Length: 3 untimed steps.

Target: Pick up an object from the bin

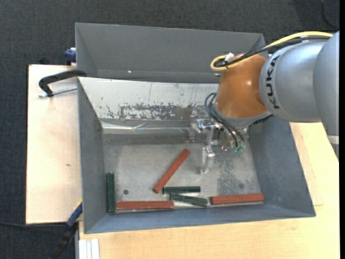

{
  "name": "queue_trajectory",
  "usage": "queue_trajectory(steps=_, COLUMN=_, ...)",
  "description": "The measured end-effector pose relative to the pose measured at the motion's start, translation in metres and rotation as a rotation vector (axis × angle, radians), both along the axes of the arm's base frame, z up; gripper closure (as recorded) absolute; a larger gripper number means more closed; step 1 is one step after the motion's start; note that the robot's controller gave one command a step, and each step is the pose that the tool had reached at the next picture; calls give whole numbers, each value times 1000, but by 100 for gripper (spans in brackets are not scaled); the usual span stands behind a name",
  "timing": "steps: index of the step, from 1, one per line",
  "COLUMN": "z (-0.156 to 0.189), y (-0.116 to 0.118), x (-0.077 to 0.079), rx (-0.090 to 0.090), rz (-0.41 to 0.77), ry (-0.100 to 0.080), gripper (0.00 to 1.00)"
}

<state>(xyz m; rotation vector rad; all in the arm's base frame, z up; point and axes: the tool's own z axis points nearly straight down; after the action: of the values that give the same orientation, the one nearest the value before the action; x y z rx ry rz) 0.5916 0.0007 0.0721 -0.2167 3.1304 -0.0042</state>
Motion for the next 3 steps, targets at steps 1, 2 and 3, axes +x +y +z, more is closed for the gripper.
queue_trajectory(steps=1, z=4, y=69, x=-8, rx=4, rz=12, ry=2, gripper=100)
queue_trajectory(steps=2, z=4, y=69, x=-8, rx=4, rz=12, ry=2, gripper=0)
queue_trajectory(steps=3, z=3, y=69, x=-8, rx=4, rz=12, ry=2, gripper=100)
